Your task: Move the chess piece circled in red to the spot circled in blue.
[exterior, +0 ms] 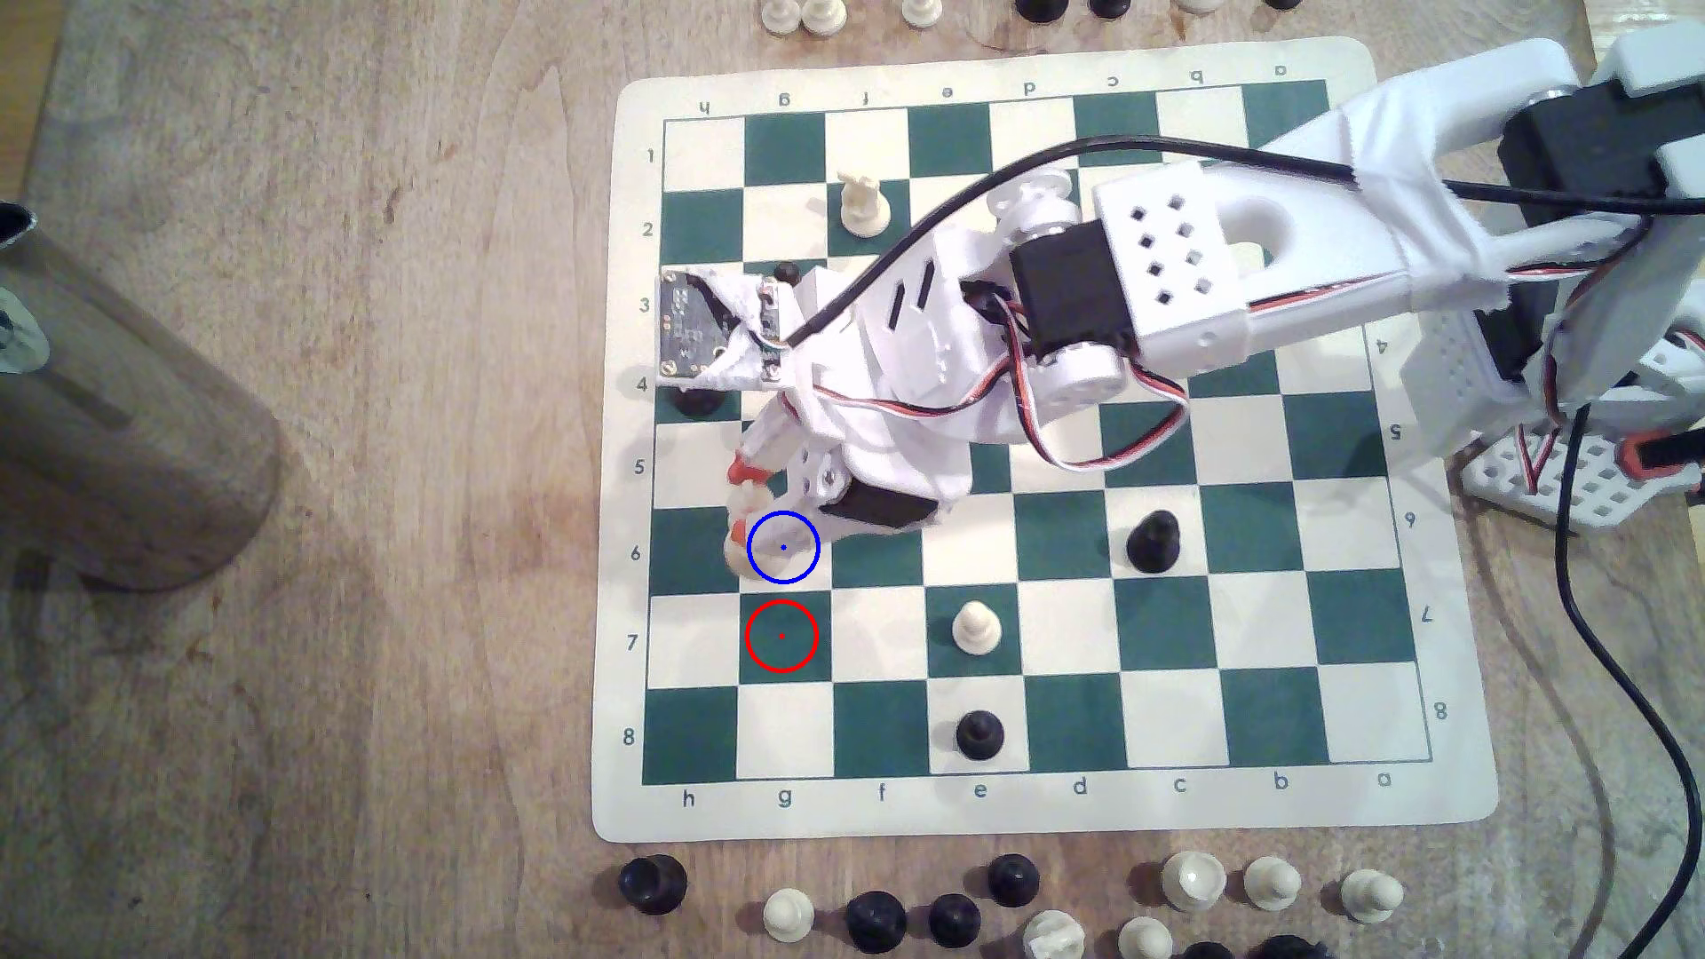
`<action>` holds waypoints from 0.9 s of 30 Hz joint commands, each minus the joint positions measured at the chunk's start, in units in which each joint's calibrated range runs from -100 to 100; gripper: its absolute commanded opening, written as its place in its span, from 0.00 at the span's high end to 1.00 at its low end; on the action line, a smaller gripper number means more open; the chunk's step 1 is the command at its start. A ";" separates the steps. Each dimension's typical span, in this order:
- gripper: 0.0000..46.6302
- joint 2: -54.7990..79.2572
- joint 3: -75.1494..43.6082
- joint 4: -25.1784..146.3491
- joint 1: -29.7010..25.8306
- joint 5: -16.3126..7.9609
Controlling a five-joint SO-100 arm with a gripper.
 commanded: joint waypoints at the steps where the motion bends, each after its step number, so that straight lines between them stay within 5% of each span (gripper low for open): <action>1: 0.98 -4.64 -0.19 -2.73 0.86 0.29; 27: 0.98 5.21 2.98 -7.97 1.09 1.12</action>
